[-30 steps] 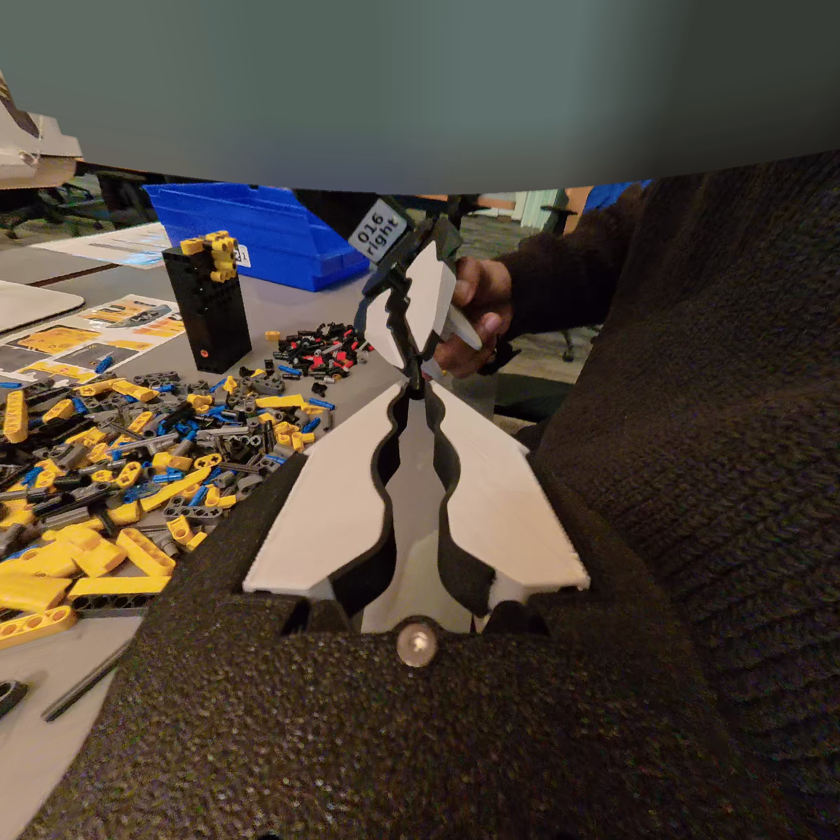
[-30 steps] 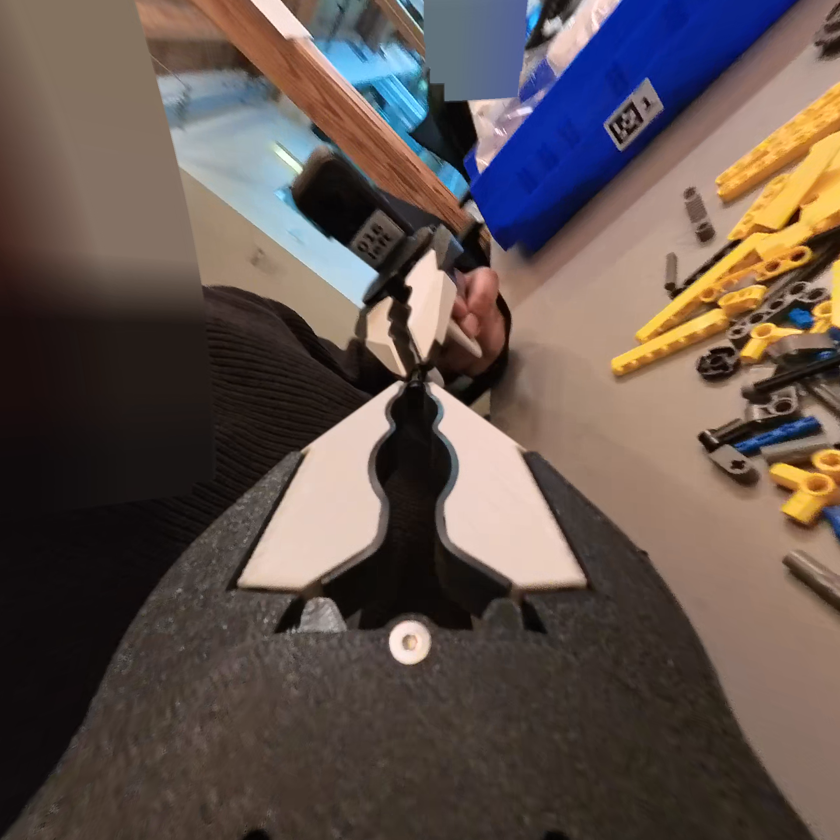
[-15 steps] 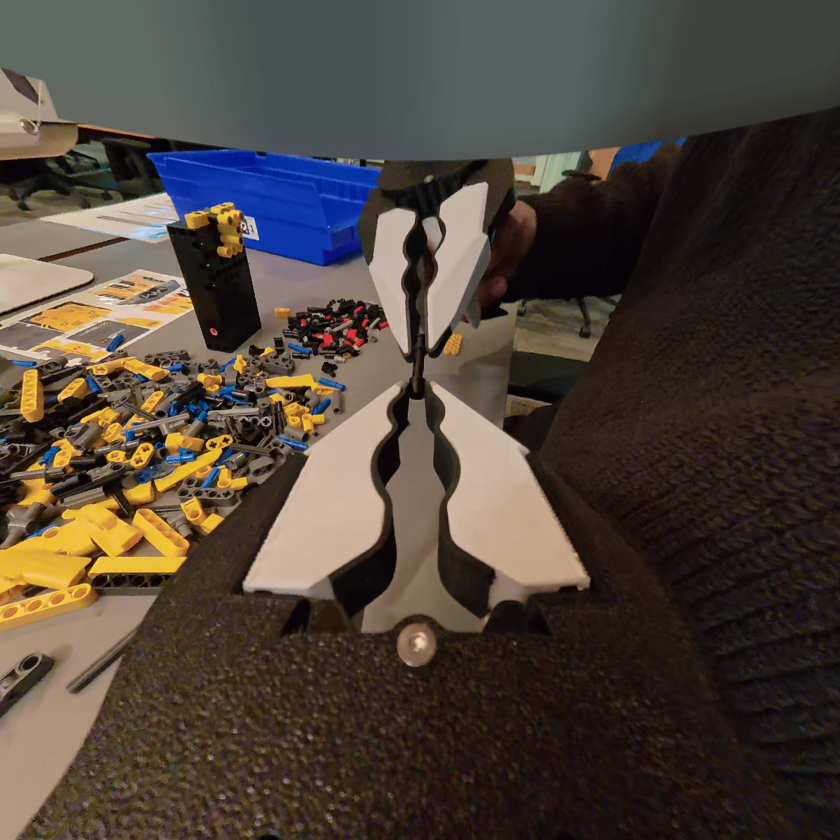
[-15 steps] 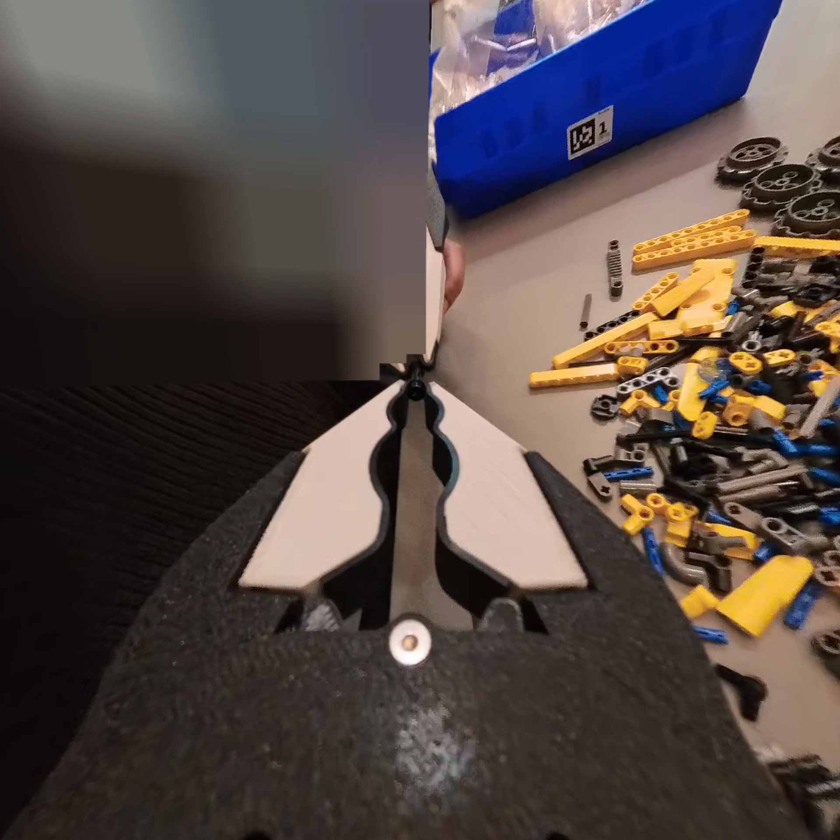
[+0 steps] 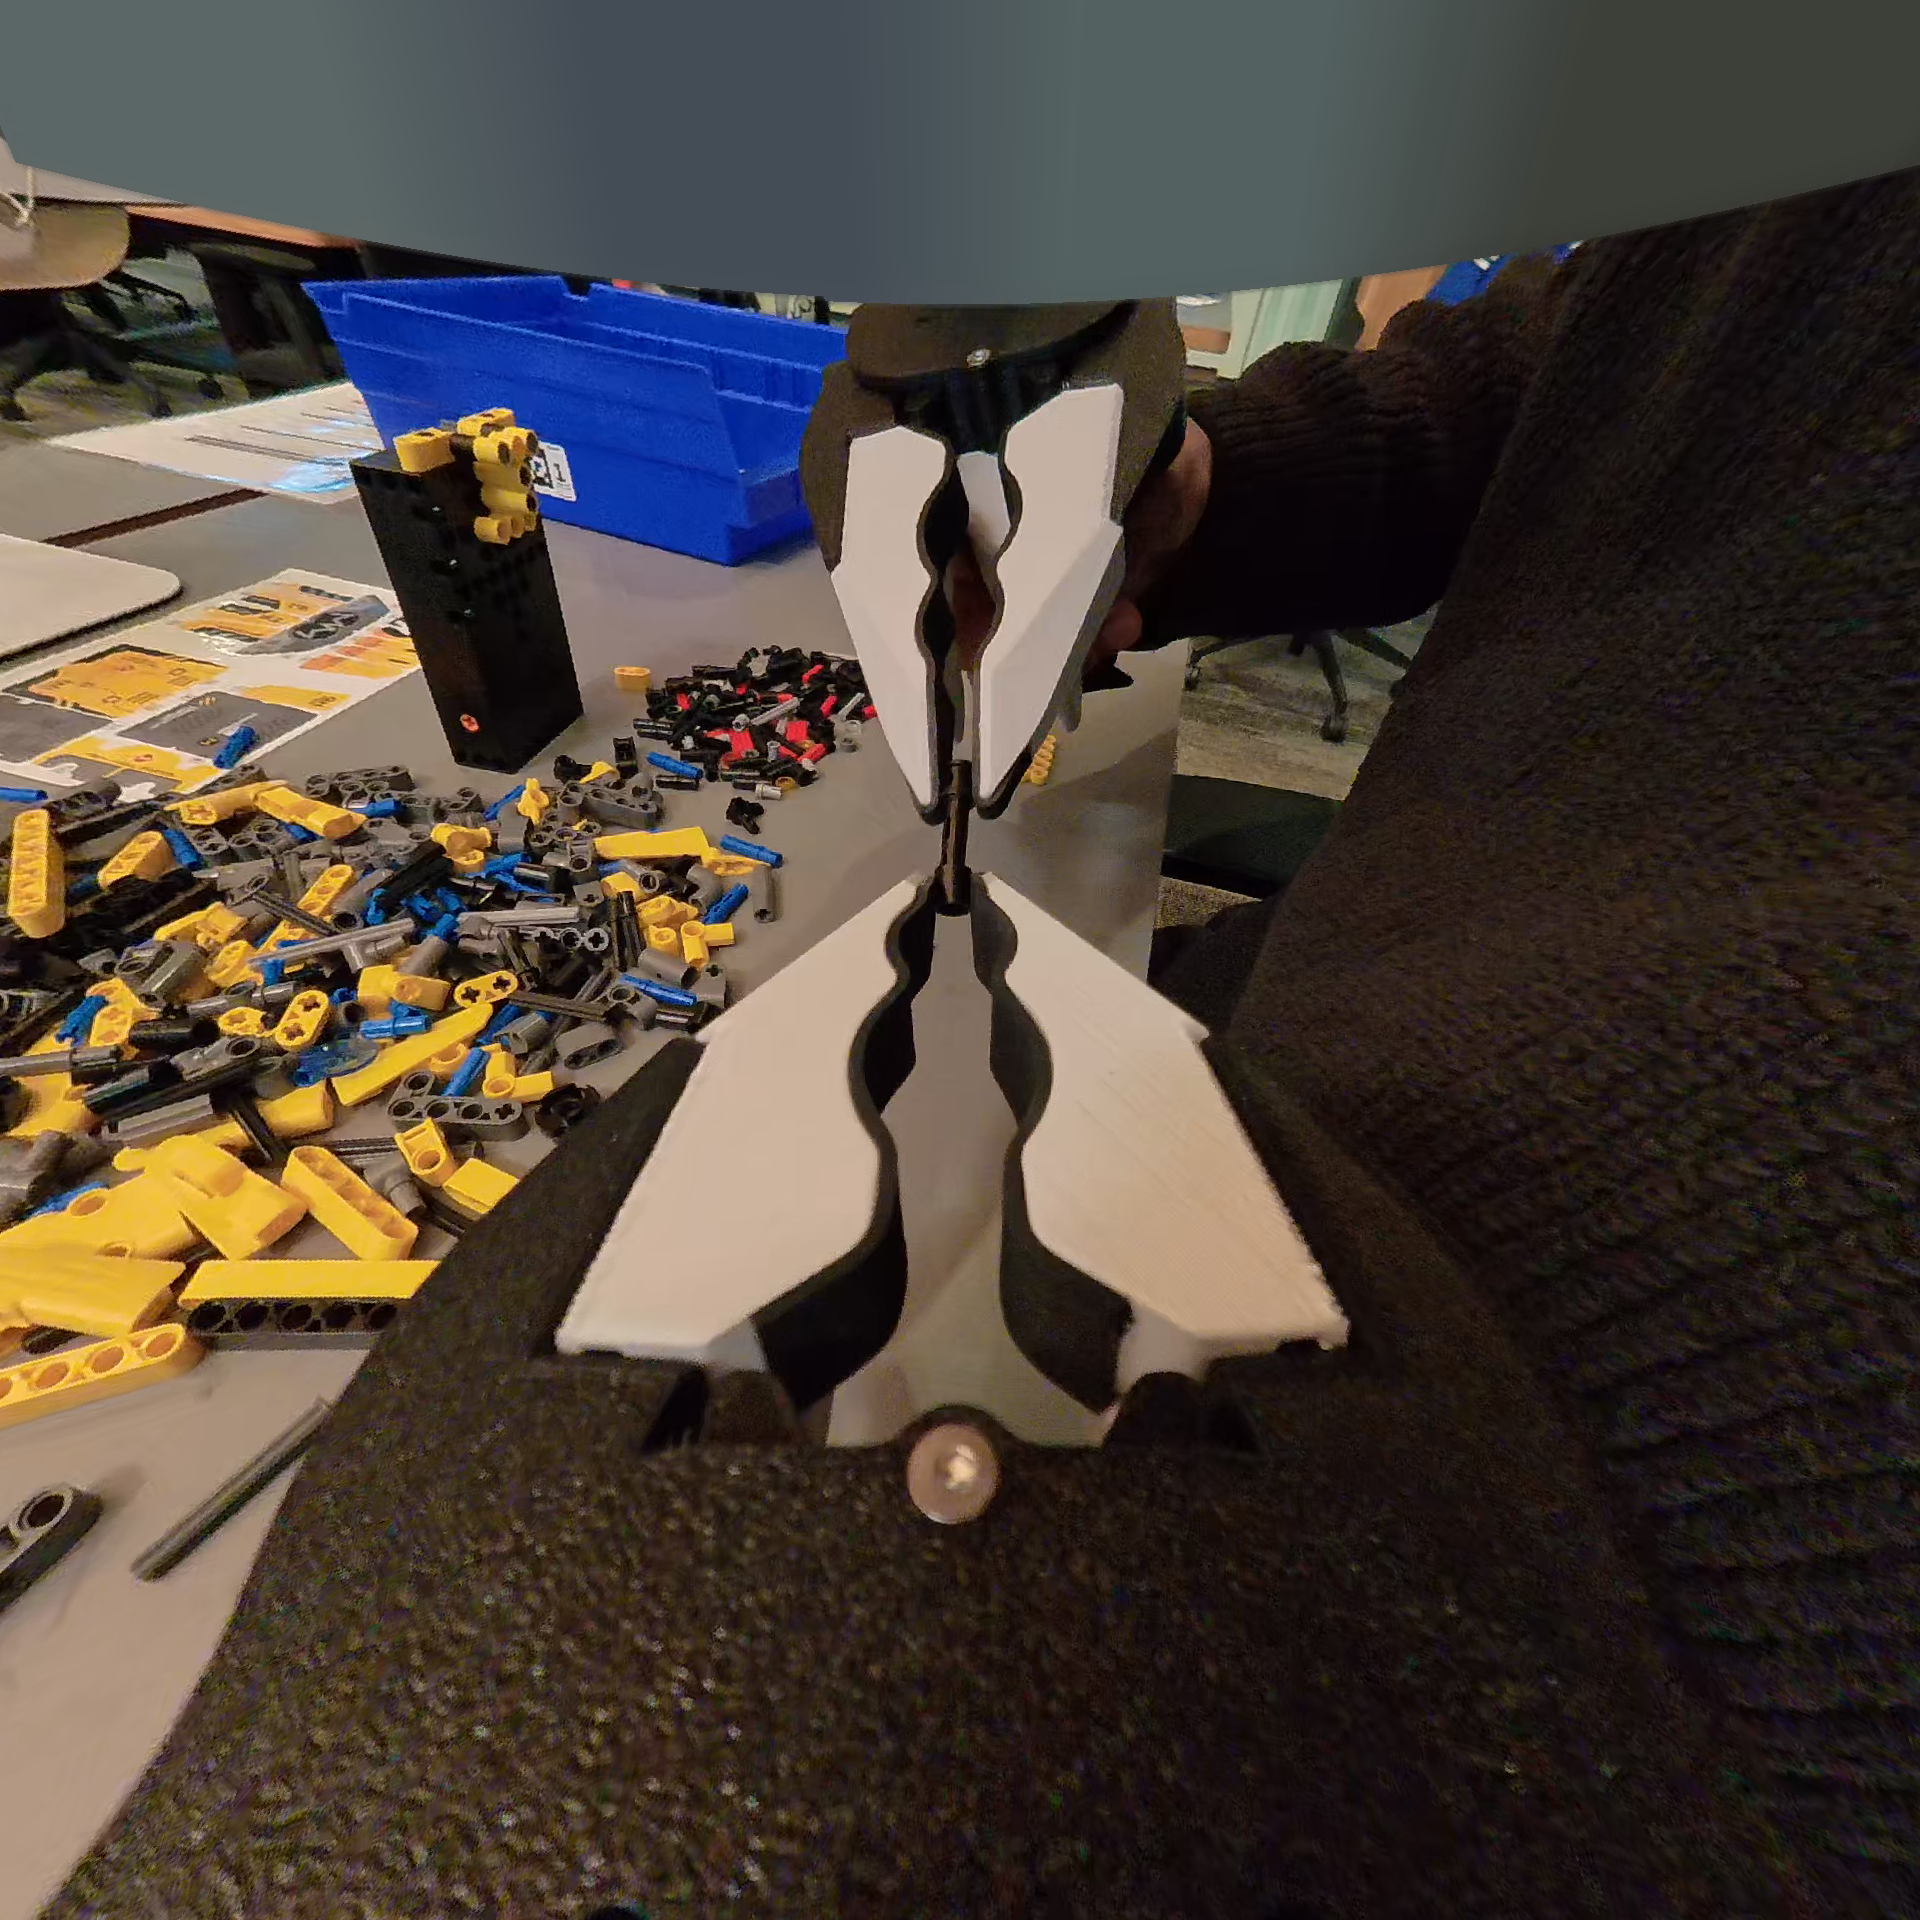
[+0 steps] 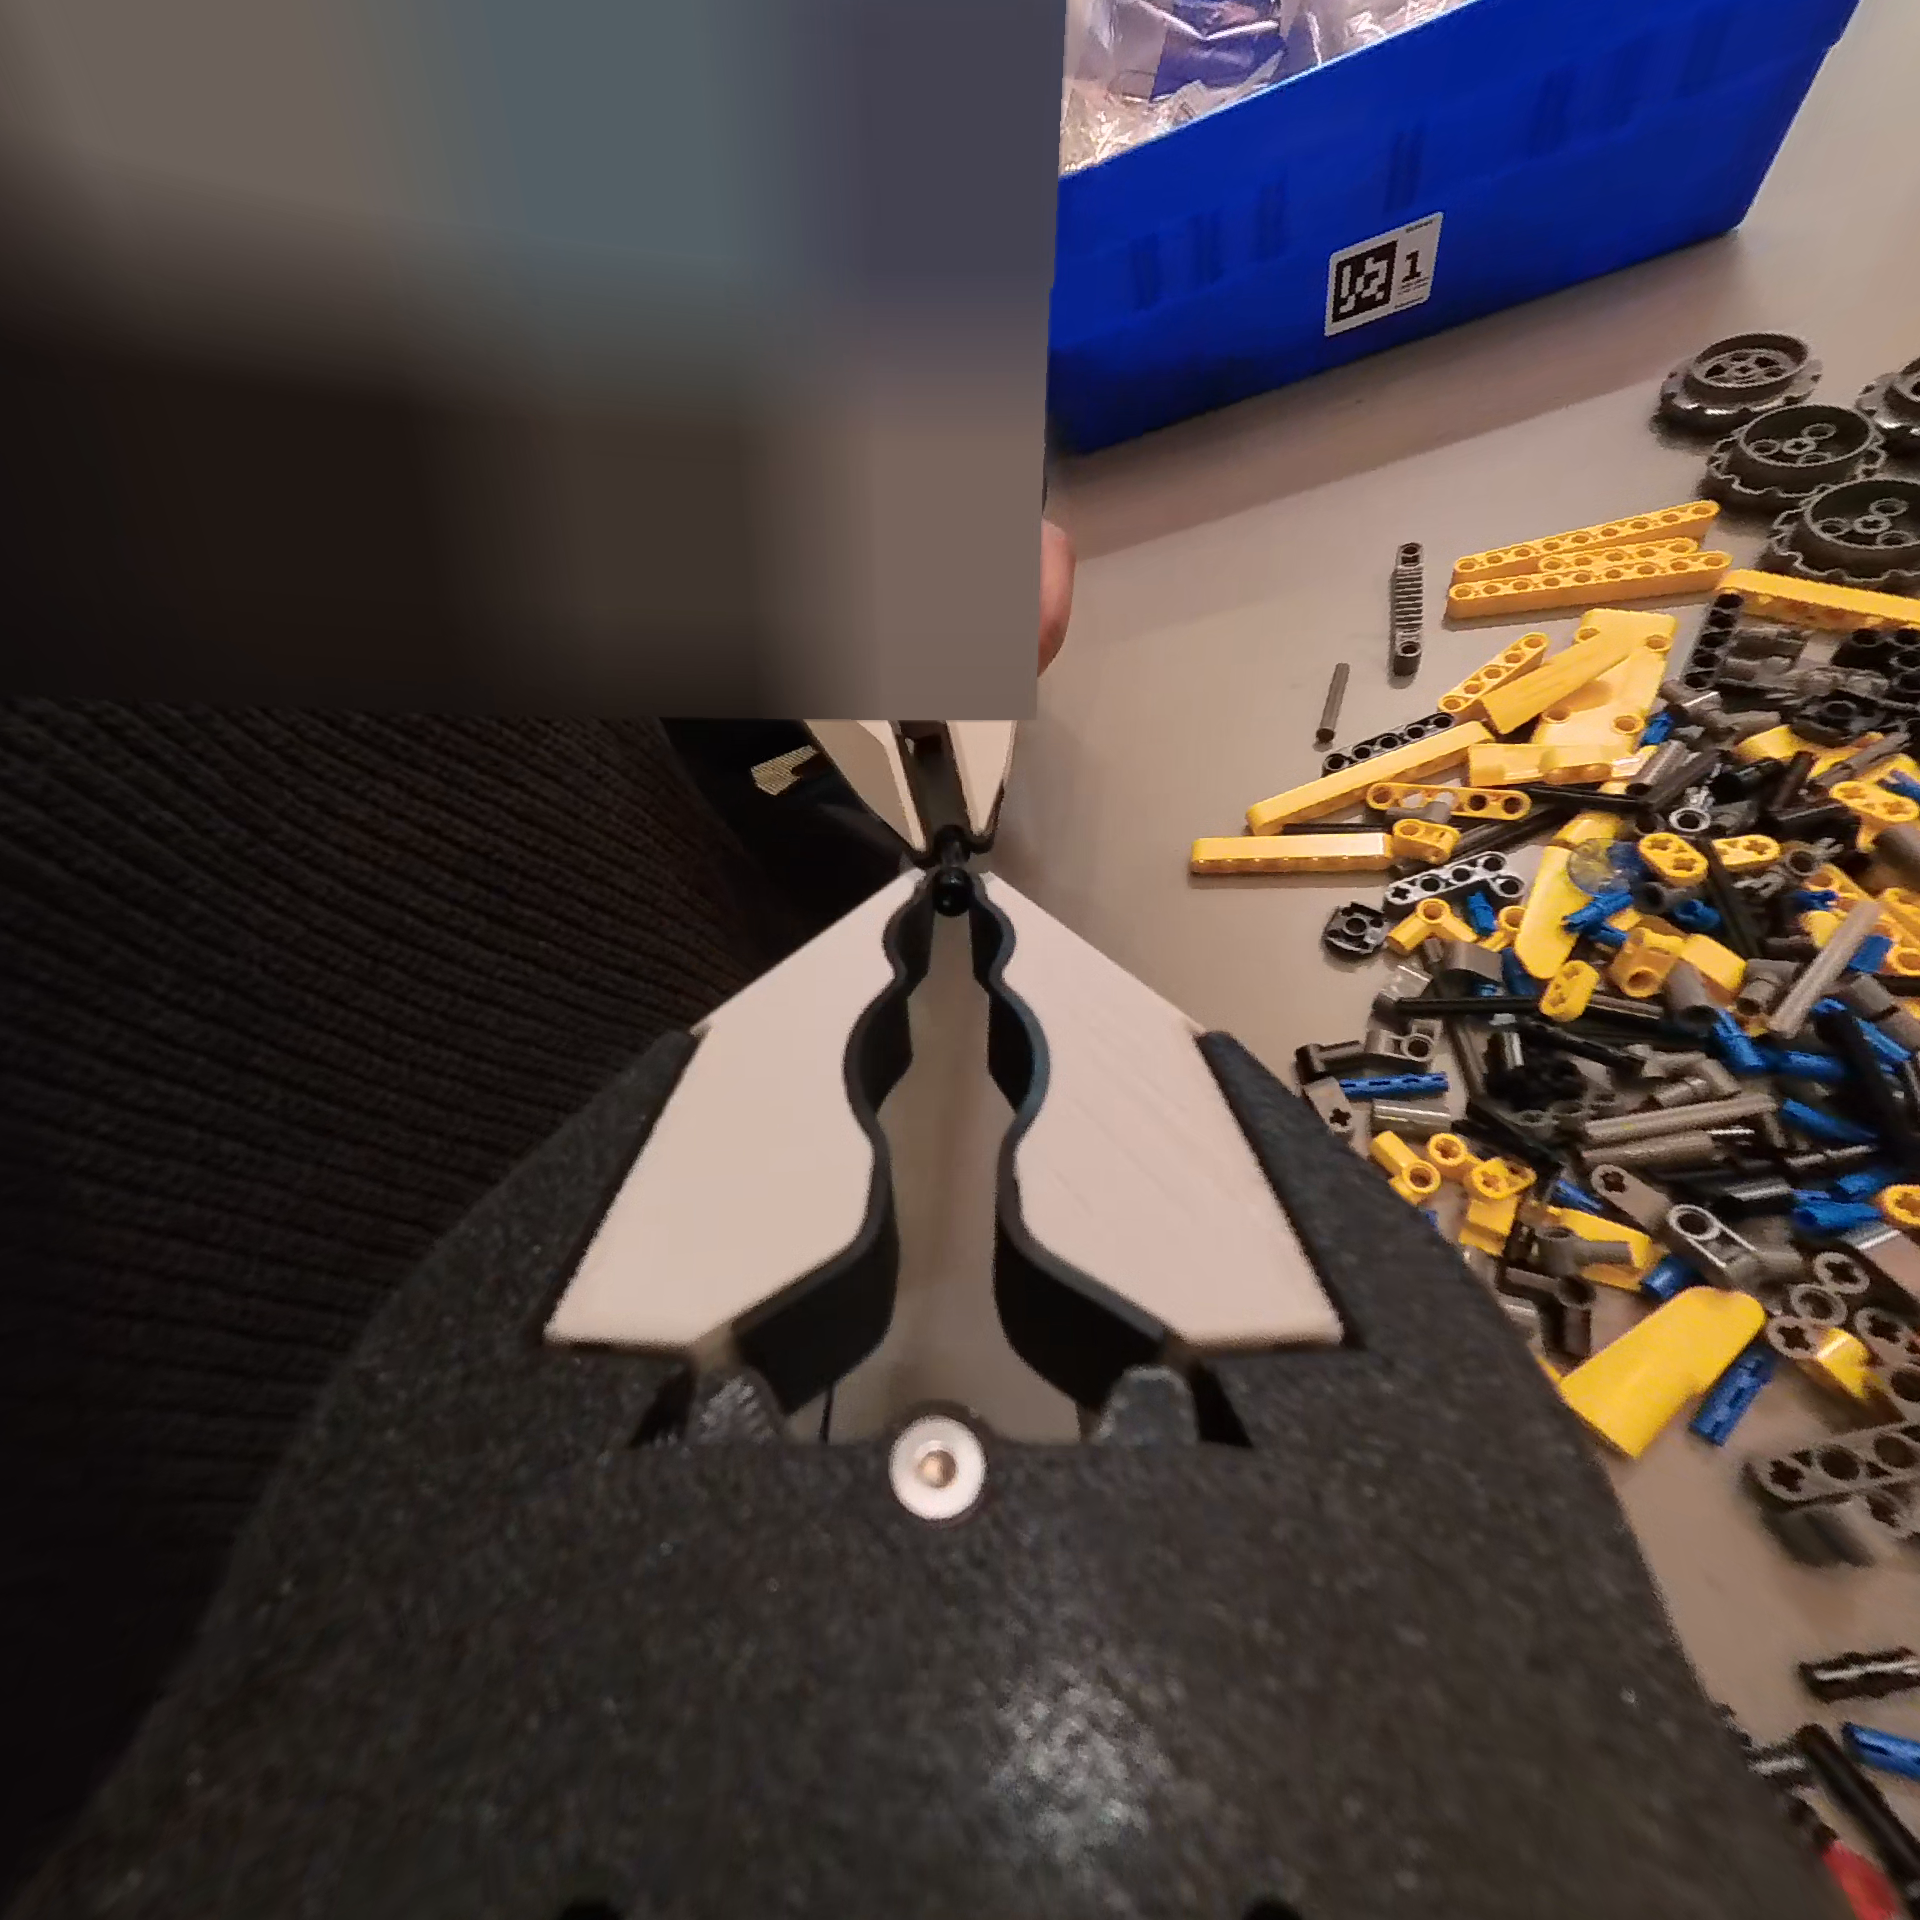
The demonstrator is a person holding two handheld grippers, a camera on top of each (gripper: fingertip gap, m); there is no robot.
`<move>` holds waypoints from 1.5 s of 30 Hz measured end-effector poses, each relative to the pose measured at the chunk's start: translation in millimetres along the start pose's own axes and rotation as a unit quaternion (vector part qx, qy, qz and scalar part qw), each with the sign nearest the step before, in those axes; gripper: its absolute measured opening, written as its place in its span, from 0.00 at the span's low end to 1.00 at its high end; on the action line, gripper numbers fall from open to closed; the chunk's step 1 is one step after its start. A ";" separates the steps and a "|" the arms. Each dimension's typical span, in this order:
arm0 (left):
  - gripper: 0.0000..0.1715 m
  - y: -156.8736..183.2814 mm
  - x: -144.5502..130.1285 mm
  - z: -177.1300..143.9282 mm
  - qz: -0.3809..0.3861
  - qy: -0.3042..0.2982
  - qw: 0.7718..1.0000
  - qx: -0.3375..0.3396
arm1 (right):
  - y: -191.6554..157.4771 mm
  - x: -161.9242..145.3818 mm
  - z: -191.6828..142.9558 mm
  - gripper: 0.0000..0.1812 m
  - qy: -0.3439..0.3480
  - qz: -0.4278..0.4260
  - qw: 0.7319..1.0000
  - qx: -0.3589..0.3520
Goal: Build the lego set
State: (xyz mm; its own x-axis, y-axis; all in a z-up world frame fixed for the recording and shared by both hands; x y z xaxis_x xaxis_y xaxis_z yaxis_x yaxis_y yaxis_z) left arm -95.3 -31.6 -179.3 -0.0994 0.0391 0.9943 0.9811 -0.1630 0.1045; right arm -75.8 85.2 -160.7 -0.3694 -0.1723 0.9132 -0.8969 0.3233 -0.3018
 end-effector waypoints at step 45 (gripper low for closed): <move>0.04 -9.2 -24.1 25.3 0.020 -0.135 0.989 0.061 | 17.2 -22.9 1.3 0.03 -0.060 0.067 0.993 -0.074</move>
State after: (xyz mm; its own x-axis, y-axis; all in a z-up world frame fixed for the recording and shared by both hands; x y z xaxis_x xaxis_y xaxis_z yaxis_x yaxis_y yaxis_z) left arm -97.7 -6.1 -204.9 -0.0275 0.2985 0.9540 0.9978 -0.0501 0.0444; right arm -83.1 93.6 -187.1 -0.5173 -0.2254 0.8256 -0.7958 0.4816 -0.3671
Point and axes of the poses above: each gripper's, where its closed fingertips meet, z out along the fingers, x out of its top, y = z × x across the jaws, the point moved 6 cm from there along -z, back along the fingers, and after that the axes turned 9 degrees about y, right-handed, at the moved point
